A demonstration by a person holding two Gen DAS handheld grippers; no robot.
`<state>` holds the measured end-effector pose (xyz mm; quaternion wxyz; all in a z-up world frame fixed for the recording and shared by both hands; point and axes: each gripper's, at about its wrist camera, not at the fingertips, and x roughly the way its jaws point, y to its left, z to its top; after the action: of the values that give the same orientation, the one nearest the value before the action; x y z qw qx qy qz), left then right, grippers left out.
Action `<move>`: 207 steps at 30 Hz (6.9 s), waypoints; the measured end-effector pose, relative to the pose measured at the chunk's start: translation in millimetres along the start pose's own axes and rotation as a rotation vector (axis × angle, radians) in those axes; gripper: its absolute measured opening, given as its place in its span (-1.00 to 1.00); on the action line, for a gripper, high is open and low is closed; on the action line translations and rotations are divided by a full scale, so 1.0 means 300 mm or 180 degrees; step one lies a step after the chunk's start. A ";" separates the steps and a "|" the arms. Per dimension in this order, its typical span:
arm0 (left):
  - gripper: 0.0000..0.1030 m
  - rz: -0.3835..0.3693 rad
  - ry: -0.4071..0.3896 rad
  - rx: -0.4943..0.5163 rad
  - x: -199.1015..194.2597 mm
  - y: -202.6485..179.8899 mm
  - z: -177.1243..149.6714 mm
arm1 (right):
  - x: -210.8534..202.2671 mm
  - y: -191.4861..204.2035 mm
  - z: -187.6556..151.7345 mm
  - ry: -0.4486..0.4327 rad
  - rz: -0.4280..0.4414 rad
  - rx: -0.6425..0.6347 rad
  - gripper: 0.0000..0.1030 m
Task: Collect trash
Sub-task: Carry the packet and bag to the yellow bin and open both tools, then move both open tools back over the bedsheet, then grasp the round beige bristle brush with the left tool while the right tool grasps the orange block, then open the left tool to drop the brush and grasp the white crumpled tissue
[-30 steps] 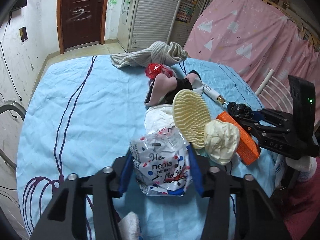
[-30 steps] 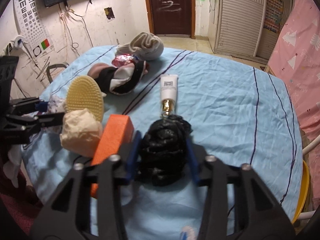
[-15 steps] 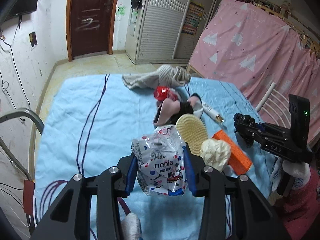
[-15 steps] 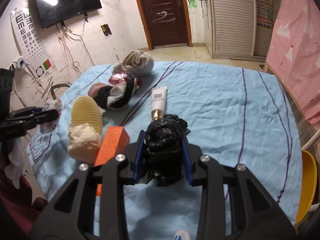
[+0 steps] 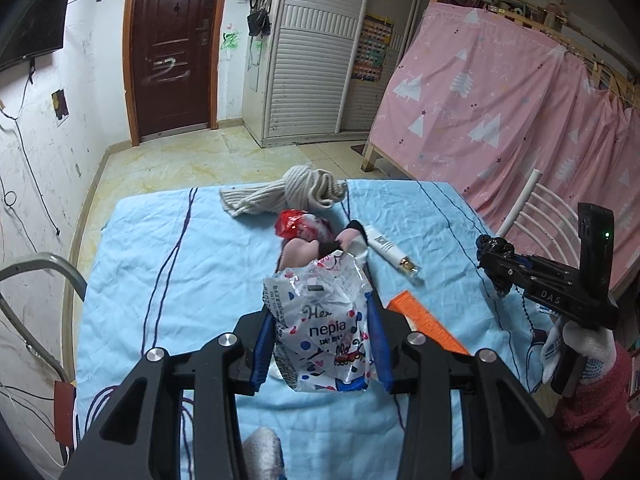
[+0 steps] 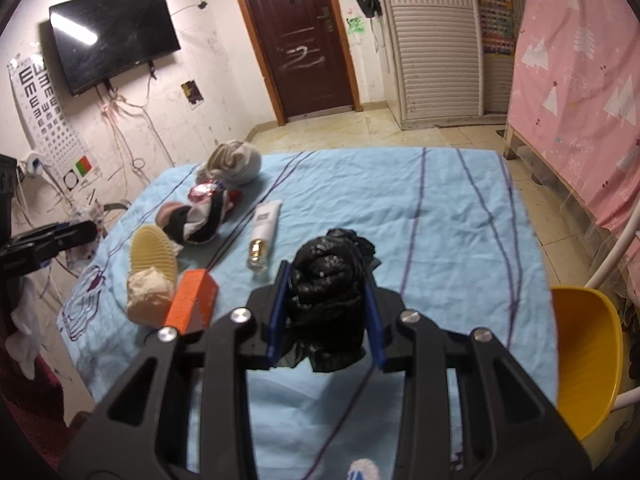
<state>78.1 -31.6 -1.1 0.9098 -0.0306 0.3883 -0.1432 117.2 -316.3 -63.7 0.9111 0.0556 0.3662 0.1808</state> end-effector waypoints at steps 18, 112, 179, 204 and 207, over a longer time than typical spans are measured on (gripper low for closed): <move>-0.37 -0.0177 -0.0053 0.0275 0.061 -0.213 0.102 | -0.109 -0.216 -0.016 -0.0264 -0.0184 0.0350 -0.37; 0.48 -0.0122 -0.0112 0.0120 0.074 -0.407 0.146 | -0.199 -0.166 -0.078 -0.0607 -0.0234 0.0671 0.88; -0.57 -0.0229 0.0876 -0.0042 0.372 -0.155 0.091 | 0.093 0.212 -0.139 0.0301 -0.0012 -0.0199 -0.34; -0.90 -0.0392 0.0294 0.0037 0.162 -0.271 0.164 | -0.013 0.114 -0.119 -0.0037 -0.0098 -0.0005 -0.58; -0.90 -0.0427 0.0341 0.0071 0.180 -0.301 0.164 | -0.033 0.081 -0.118 -0.0077 -0.0126 0.0049 -0.57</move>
<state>127.3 -135.9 10.5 0.8764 -0.0387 0.4320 -0.2095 79.1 -298.6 -77.3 0.9184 0.0575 0.3576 0.1592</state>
